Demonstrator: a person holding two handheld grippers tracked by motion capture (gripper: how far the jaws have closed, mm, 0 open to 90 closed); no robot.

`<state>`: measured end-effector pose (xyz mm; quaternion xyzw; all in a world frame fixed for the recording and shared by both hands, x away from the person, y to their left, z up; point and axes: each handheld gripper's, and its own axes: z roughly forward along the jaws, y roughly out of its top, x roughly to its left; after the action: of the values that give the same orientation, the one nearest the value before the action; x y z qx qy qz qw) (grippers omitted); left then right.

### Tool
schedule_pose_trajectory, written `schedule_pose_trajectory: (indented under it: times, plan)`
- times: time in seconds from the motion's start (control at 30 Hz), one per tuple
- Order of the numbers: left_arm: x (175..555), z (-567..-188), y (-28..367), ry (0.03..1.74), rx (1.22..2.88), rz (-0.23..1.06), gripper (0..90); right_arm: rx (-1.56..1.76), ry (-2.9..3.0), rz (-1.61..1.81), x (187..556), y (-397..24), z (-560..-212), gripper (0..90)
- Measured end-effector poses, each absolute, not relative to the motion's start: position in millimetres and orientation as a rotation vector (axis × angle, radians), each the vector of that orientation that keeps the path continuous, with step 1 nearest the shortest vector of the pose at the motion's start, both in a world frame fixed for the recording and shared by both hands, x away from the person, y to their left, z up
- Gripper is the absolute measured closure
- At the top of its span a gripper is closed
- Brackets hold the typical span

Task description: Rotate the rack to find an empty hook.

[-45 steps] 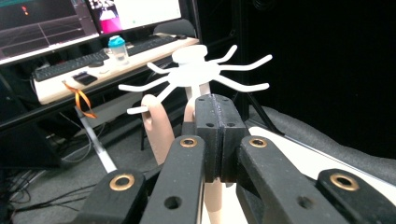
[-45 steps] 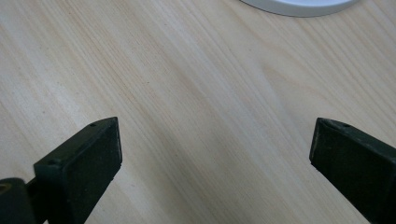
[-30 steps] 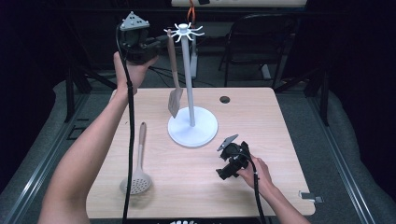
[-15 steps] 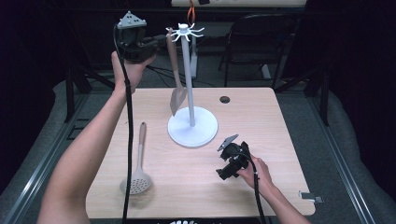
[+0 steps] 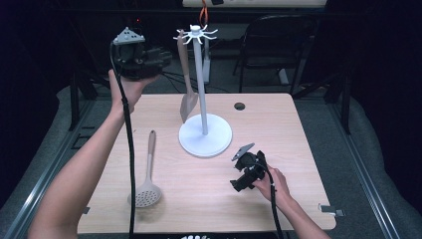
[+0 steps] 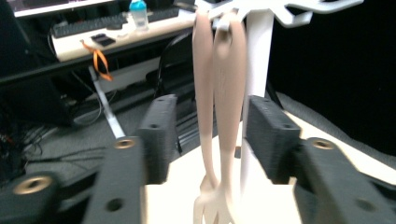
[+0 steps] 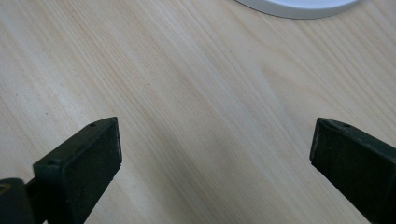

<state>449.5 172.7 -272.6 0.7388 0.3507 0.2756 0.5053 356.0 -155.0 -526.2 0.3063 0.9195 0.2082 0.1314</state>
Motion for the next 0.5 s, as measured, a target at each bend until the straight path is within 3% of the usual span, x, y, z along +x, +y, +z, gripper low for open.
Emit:
schedule_pose_trajectory:
  times: [0.03, 0.07, 0.1, 0.17, 0.5]
  plan:
    - [448, -276, 174, 0.857, 1.786, 0.662, 46.7, 0.889, 2.67, 0.604, 356, -155, -526, 1.7]
    - [448, -279, 175, 0.868, 1.783, 0.65, 38.3, 0.895, 2.668, 0.599, 356, -155, -526, 1.6]
    - [447, -283, 176, 0.885, 1.784, 0.637, 38.3, 0.895, 2.668, 0.599, 356, -155, -526, 1.6]
    - [444, -292, 178, 0.904, 1.801, 0.634, 29.4, 0.896, 2.659, 0.607, 356, -154, -527, 1.6]
    - [430, -336, 188, 0.932, 1.842, 0.622, 15.5, 0.888, 2.665, 0.594, 356, -154, -526, 1.4]
